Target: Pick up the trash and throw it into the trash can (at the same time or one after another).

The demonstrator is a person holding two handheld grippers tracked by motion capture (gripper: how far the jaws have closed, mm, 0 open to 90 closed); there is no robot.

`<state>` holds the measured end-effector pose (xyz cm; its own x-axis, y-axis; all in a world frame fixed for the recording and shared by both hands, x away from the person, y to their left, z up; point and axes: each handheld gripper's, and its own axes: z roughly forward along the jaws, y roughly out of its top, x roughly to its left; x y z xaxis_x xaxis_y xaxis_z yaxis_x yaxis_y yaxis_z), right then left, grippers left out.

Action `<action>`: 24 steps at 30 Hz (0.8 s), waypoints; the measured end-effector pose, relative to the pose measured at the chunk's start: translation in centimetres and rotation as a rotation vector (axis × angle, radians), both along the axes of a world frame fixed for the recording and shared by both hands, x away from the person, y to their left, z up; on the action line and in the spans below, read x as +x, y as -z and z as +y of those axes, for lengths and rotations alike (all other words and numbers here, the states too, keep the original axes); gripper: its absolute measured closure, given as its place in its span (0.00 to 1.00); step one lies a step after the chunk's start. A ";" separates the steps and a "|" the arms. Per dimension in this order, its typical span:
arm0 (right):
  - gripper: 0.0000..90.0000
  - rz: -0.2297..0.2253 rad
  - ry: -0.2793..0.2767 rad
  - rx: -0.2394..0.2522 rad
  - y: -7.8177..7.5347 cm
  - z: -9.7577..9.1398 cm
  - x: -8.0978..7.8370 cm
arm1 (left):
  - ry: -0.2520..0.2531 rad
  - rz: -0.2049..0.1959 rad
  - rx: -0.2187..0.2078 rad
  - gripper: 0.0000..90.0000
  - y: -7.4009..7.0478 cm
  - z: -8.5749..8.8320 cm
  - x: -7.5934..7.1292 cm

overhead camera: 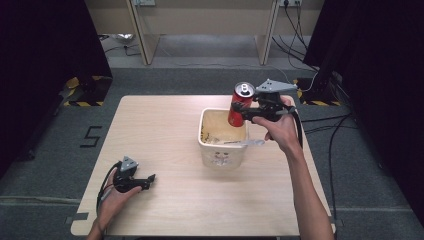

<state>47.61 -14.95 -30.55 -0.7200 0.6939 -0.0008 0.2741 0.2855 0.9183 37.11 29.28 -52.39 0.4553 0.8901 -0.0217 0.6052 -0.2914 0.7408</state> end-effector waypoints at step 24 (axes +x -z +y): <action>0.38 0.087 -0.022 -0.010 3.2 0.6 2.0 | 0.000 0.000 0.000 0.15 0.0 0.0 0.0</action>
<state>49.61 -14.33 -33.75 -0.7327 0.6782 0.0562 0.3467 0.3010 0.8884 37.11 29.28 -52.39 0.4554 0.8900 -0.0221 0.6050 -0.2912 0.7411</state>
